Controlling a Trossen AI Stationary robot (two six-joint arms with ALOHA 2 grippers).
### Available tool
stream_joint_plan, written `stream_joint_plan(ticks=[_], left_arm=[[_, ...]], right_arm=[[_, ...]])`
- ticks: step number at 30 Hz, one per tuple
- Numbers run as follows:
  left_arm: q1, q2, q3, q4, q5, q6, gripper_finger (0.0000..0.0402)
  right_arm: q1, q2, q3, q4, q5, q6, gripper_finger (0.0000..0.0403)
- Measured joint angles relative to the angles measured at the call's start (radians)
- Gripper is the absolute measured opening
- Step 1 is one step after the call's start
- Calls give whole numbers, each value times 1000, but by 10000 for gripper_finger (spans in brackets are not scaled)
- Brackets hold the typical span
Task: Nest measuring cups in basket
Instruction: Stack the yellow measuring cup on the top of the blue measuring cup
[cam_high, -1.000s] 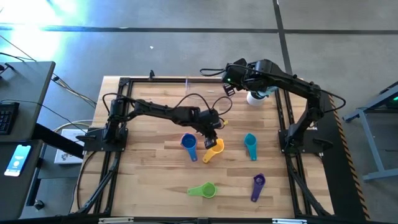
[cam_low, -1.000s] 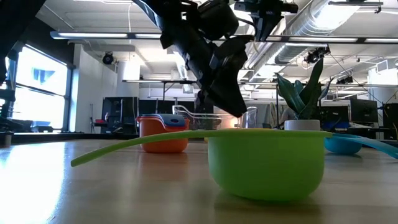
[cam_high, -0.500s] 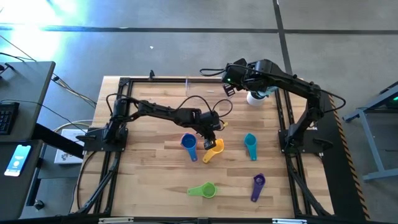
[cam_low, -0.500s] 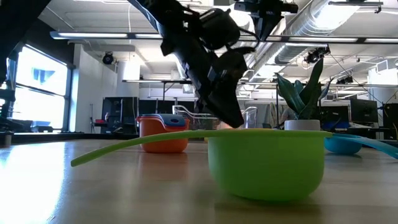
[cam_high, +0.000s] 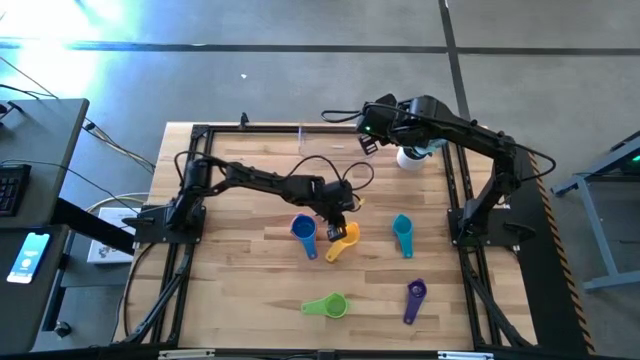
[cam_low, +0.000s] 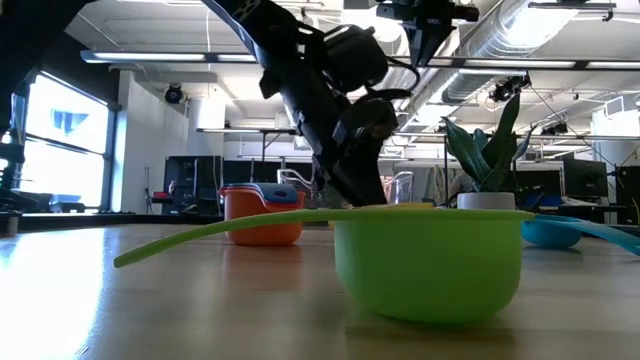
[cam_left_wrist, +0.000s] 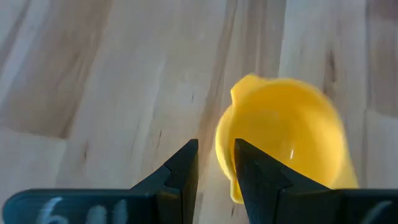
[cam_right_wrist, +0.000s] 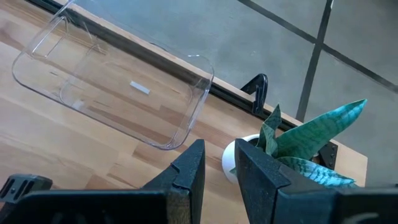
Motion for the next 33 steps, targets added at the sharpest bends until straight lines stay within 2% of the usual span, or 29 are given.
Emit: stream_joint_plan(ticks=[11, 14, 19, 26, 33], left_arm=[[-2, 29, 0, 9, 17, -18, 88], [-2, 29, 0, 9, 17, -25, 68], [-2, 29, 0, 8, 28, -45, 10], [-2, 17, -1, -18, 65, -142, 6], [-1, -81, -1, -61, 46, -258, 5]], right_arm=[[0, 0, 0, 0, 1, -7, 81], [0, 0, 0, 0, 1, -8, 81], [0, 0, 0, 0, 1, -8, 81], [0, 0, 0, 0, 1, -8, 81], [-14, 0, 0, 0, 1, -34, 81]])
